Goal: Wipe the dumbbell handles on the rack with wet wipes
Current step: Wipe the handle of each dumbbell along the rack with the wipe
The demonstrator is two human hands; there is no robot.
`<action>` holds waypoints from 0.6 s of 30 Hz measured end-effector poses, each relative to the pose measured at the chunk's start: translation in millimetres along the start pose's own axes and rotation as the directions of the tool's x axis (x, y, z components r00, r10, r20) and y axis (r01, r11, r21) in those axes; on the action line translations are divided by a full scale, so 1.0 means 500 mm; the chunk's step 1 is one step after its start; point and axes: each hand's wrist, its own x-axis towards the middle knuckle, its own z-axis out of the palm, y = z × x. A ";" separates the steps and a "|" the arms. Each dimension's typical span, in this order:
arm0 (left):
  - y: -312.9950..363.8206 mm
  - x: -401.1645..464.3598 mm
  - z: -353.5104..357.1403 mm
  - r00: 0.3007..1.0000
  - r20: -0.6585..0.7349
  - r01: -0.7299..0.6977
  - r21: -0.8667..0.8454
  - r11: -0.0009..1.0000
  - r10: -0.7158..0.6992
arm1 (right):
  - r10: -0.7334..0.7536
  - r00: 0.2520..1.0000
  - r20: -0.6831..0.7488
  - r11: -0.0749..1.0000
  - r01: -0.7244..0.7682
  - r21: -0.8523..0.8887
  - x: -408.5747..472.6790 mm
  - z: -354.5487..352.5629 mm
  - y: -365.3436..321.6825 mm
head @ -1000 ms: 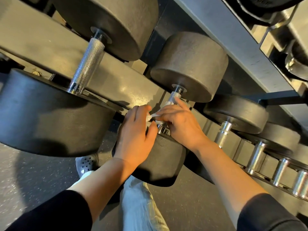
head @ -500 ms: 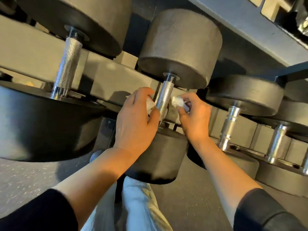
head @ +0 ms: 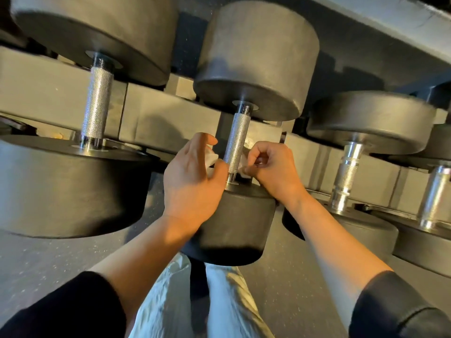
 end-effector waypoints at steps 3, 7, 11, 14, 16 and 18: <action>0.001 -0.002 0.000 1.000 -0.005 0.009 0.006 1.000 -0.009 | 0.024 0.998 0.065 0.999 -0.027 0.033 -0.016 -0.014 0.002; -0.003 -0.003 0.002 0.999 -0.035 0.024 -0.008 1.000 -0.024 | -0.021 1.000 0.002 0.999 0.021 0.049 -0.026 -0.032 -0.026; -0.008 -0.012 -0.011 0.998 -0.063 0.008 -0.069 0.998 -0.013 | -0.120 0.989 -0.090 0.985 0.129 0.113 -0.026 -0.030 -0.087; -0.019 -0.014 -0.041 0.994 -0.105 -0.017 -0.029 0.999 0.014 | -0.199 0.977 -0.073 0.976 0.204 0.070 -0.013 -0.005 -0.133; -0.031 -0.011 -0.076 0.993 -0.120 0.007 -0.019 1.000 -0.009 | -0.213 0.976 -0.054 0.974 0.216 0.062 -0.004 0.020 -0.159; -0.046 -0.007 -0.122 0.989 -0.144 -0.010 0.033 0.999 0.015 | -0.234 0.972 -0.032 0.970 0.235 0.061 0.004 0.051 -0.184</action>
